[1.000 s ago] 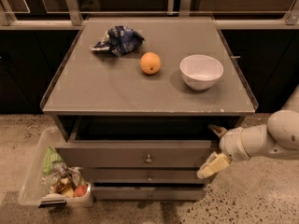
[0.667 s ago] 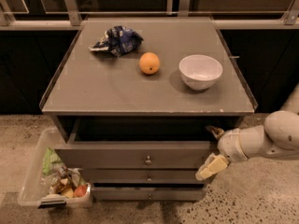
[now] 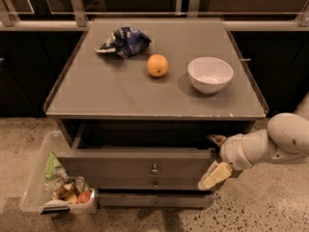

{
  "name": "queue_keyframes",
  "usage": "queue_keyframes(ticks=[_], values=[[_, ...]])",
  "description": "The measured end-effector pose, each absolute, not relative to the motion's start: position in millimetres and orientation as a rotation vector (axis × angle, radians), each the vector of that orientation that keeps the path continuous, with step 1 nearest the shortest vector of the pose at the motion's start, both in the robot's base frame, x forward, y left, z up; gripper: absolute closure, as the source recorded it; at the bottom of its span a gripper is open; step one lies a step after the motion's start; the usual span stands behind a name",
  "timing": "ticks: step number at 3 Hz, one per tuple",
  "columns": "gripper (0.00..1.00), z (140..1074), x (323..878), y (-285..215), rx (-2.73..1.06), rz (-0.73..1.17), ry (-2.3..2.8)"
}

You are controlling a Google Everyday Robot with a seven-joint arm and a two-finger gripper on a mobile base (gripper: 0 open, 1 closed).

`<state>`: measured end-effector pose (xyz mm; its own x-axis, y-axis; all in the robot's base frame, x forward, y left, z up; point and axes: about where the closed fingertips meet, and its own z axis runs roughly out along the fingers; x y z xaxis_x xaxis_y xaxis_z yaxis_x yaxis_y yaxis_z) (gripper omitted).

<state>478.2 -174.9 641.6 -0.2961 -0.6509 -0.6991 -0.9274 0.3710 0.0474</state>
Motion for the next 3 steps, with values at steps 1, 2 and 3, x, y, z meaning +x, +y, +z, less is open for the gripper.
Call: queue_keyframes(ticks=[1, 2, 3], values=[[0.0, 643.1, 446.7, -161.9, -1.337, 0.667, 2.132], [0.0, 643.8, 447.2, -162.0, -1.337, 0.667, 2.132], [0.0, 648.1, 416.8, -152.7, -1.323, 0.712, 2.221]])
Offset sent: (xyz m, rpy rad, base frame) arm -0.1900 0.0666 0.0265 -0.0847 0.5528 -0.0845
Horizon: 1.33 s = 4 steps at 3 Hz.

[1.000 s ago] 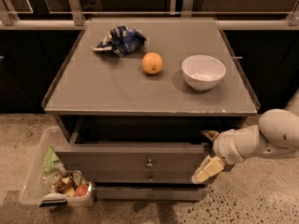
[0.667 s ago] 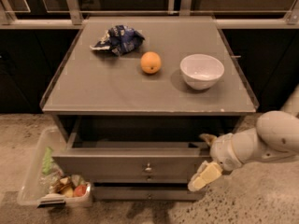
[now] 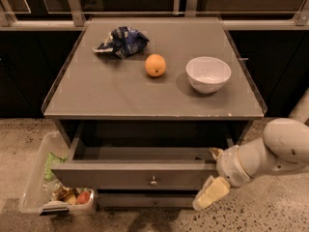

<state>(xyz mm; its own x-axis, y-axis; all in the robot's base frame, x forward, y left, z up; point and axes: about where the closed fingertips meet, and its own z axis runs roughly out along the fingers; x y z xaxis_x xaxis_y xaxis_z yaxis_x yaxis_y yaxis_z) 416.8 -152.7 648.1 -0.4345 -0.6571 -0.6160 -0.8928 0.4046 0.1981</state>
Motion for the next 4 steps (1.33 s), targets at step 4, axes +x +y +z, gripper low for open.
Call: queue_keyframes(ticks=[4], values=[[0.0, 705.4, 420.7, -157.7, -1.339, 0.444, 2.126]])
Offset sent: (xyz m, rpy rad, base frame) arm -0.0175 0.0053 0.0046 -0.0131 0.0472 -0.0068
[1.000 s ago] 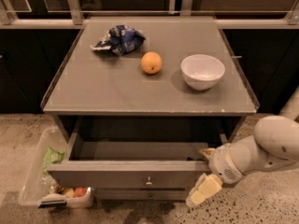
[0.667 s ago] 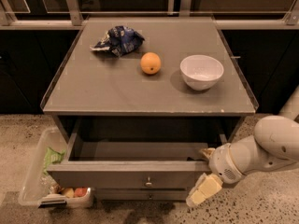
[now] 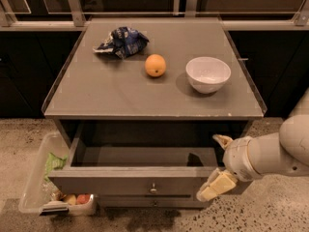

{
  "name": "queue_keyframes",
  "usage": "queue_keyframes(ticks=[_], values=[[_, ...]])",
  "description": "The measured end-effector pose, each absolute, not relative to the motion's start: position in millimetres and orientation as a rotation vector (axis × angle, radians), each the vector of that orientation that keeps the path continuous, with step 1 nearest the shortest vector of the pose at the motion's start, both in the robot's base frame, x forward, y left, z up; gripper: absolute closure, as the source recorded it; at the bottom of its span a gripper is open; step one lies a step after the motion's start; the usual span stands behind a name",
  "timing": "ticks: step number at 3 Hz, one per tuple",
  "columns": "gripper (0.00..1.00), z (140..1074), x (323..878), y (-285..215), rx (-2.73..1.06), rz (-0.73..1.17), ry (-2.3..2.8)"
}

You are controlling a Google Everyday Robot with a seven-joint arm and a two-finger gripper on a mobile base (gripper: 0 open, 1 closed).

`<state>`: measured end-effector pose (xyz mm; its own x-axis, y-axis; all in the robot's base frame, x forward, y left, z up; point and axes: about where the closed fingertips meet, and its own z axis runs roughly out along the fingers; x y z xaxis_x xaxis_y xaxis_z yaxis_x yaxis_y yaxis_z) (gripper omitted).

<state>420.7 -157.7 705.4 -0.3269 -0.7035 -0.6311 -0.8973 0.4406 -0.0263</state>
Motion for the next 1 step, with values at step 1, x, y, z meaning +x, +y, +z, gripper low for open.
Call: queue_keyframes(ticks=[1], values=[[0.0, 710.7, 422.9, -158.3, -1.342, 0.418, 2.113]])
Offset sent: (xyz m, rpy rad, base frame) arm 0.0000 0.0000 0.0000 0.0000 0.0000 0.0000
